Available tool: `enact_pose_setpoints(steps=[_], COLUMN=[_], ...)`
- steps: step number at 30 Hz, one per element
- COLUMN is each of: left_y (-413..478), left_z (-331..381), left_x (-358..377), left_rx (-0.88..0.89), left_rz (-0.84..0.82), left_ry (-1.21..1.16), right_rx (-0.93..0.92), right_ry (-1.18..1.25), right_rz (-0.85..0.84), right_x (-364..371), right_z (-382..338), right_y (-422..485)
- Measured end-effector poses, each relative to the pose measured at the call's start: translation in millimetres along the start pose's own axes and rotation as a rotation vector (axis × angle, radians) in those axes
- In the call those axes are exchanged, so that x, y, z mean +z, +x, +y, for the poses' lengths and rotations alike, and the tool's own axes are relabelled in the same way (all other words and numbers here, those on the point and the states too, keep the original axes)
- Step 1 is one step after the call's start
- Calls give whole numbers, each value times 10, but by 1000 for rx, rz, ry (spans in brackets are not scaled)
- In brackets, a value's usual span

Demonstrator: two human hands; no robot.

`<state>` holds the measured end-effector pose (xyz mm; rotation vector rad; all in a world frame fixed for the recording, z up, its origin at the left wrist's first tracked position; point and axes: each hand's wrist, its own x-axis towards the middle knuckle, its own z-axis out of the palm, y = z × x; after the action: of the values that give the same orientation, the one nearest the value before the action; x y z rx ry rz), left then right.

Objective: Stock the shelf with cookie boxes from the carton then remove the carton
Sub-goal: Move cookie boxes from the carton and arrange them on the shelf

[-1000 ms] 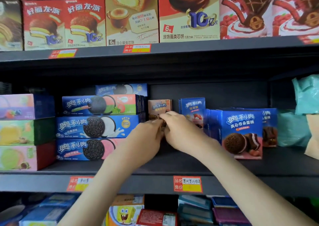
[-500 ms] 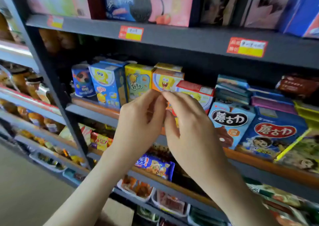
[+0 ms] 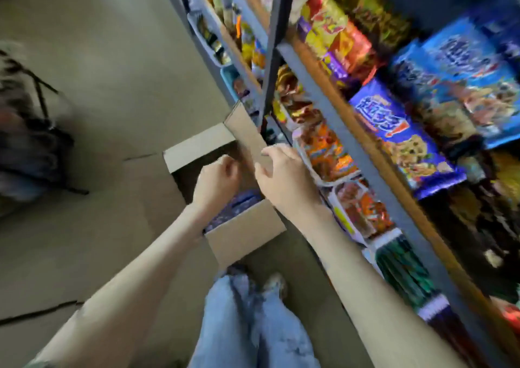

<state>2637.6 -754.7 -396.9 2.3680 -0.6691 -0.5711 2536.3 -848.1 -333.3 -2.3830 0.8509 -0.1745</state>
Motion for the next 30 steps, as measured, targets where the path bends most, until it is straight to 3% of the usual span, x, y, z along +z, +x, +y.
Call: enact_pose_setpoints(steps=[7,16,21,24,30], left_y=[346,1027,1189,1243,1306], left_z=[-1657,-3286,-3939,-4314,-4806], left_x=[424,1538,2435,3003,3695], left_rx=[-359,-508,-528,-521,-493], left_rz=[-123,-277,-376,-410,-515], left_ry=[100,203,228,249,336], right_rx=[188,348,360,331,126], right_ry=[-57,-102,-167,-264,-459], right_rz=[-377,-692,-774,-735,-752], right_x=[1519,3539,4596,5153,5734], right_z=[660,1789,2593,3093,3626], right_y=[463,819,1099,1359,1729])
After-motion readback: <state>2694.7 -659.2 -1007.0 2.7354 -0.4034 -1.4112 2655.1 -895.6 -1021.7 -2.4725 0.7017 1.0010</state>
